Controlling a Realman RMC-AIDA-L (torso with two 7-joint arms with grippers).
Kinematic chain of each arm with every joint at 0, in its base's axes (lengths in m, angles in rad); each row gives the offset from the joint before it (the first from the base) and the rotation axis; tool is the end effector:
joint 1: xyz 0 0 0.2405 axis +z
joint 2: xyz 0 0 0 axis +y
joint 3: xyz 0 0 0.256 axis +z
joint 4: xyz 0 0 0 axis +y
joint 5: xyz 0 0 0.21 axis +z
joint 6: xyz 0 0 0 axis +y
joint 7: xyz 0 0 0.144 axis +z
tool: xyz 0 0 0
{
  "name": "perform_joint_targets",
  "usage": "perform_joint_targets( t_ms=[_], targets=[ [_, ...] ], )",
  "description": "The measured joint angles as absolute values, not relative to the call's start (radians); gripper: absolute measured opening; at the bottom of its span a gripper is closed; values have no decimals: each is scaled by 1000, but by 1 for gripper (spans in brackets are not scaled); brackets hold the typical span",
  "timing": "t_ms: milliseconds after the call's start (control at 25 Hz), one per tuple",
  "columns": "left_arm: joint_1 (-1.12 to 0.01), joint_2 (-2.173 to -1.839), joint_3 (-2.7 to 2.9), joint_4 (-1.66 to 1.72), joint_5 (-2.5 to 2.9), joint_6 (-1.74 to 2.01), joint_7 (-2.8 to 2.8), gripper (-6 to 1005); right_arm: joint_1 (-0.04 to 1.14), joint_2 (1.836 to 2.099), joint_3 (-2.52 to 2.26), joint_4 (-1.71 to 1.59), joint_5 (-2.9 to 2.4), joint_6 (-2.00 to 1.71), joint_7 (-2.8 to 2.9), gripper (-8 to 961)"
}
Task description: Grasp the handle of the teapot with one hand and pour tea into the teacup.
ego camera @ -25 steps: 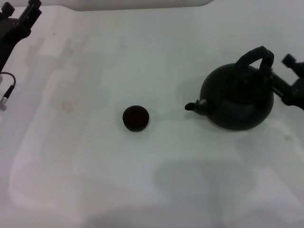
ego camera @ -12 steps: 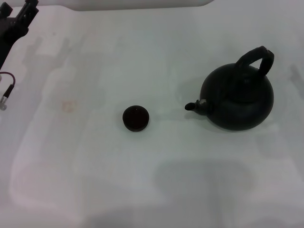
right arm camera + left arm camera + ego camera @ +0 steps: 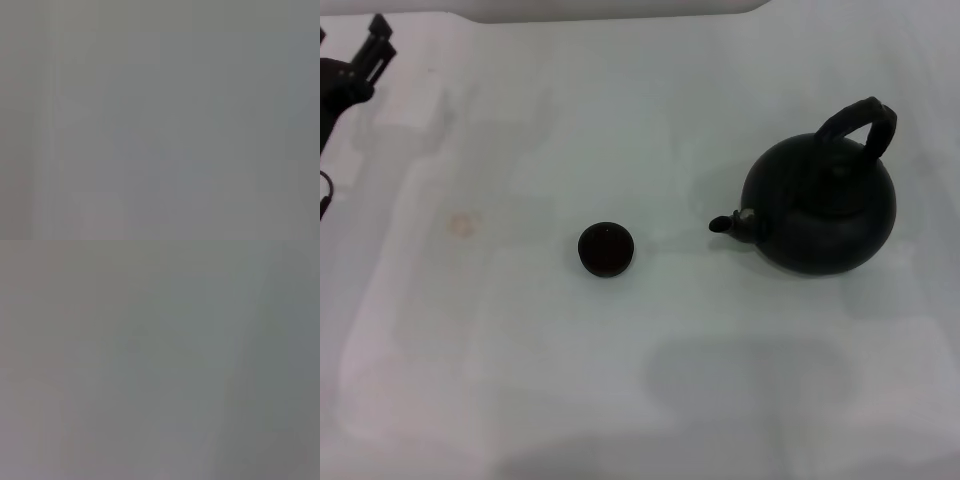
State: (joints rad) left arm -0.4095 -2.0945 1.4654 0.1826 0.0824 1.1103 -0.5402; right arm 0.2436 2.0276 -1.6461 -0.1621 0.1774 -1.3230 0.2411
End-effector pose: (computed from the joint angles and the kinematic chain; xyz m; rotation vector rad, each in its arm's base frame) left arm -0.3323 0.3364 -0.0037 -1.5956 -0.7555 -0.8834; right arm 0.3768 0.2756 0.0408 -1.4893 0.4707 0.6796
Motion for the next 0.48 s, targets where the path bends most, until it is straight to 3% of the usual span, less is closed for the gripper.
perform_joint_targets(
  t_ms=[480],
  targets=[
    [-419,-2087,1472,177,50,1099,-651,879,245,2028,-1691,-192,190,-1265,344,876]
  ],
)
